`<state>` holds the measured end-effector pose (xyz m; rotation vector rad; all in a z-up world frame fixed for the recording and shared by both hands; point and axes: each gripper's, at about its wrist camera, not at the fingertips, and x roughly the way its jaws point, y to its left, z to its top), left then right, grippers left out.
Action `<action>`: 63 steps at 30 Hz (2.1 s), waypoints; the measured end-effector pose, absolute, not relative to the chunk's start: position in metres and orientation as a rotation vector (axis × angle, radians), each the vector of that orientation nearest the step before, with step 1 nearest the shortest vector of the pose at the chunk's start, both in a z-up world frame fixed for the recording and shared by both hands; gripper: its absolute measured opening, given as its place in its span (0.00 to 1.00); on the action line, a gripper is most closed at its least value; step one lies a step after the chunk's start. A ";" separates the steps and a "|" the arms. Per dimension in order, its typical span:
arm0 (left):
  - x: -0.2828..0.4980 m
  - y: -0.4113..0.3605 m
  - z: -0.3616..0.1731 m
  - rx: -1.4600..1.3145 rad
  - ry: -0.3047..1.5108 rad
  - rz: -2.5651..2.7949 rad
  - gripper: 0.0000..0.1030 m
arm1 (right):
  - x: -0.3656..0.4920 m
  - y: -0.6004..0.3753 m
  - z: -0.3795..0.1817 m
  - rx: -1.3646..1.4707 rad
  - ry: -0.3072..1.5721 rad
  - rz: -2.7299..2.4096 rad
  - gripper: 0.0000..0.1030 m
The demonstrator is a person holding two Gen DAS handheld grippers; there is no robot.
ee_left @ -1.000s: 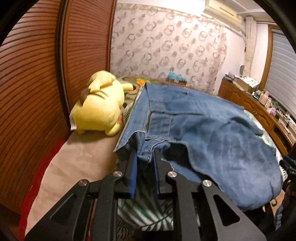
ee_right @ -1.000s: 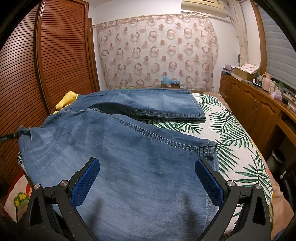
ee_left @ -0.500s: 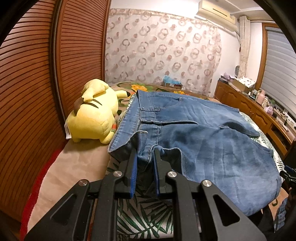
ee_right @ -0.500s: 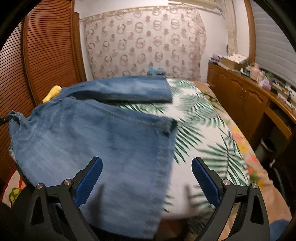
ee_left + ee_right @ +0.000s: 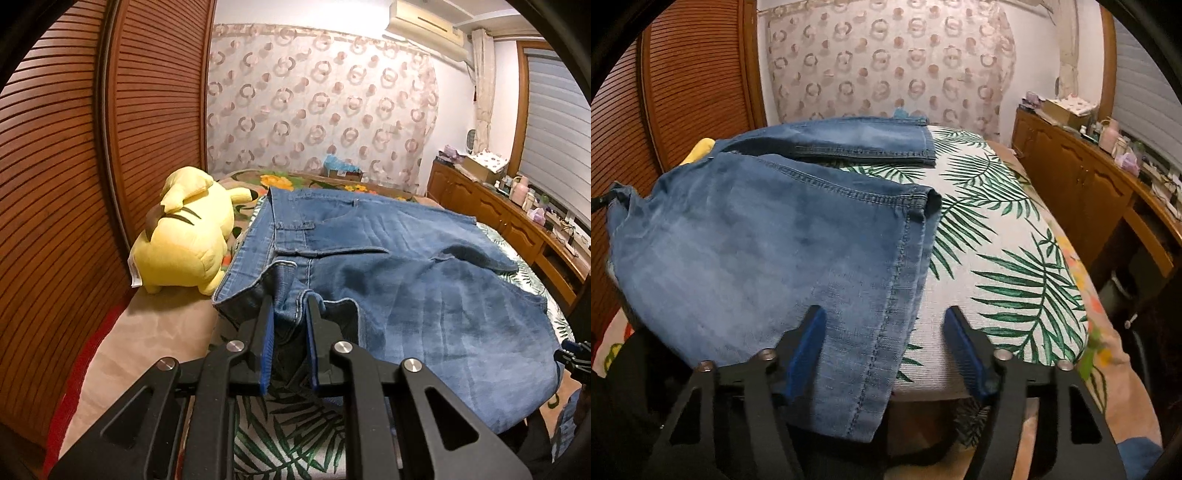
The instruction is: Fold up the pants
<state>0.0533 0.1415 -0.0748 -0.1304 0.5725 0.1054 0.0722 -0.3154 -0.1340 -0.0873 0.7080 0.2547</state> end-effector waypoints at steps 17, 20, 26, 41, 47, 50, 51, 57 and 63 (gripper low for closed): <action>0.073 0.121 -0.031 -0.096 0.474 0.038 0.15 | 0.088 -0.310 -0.051 -0.073 0.535 0.396 0.05; 0.073 0.116 -0.033 -0.089 0.480 0.030 0.15 | 0.097 -0.296 -0.042 -0.093 0.502 0.413 0.05; 0.072 0.117 -0.038 -0.093 0.493 0.031 0.15 | 0.131 -0.270 -0.041 -0.130 0.484 0.440 0.05; 0.076 0.109 -0.045 -0.093 0.508 0.013 0.15 | 0.175 -0.280 -0.095 -0.129 0.633 0.376 0.40; 0.079 0.099 -0.041 -0.085 0.499 0.002 0.15 | 0.128 -0.290 -0.084 -0.133 0.616 0.350 0.44; 0.080 0.097 -0.040 -0.083 0.498 0.001 0.15 | 0.107 -0.300 -0.095 -0.136 0.655 0.345 0.45; 0.080 0.097 -0.040 -0.084 0.498 0.002 0.15 | 0.102 -0.303 -0.099 -0.135 0.672 0.344 0.45; 0.081 0.096 -0.039 -0.079 0.499 0.002 0.15 | 0.077 -0.309 -0.110 -0.110 0.716 0.363 0.44; 0.082 0.097 -0.039 -0.079 0.497 0.006 0.15 | 0.080 -0.308 -0.111 -0.103 0.729 0.416 0.44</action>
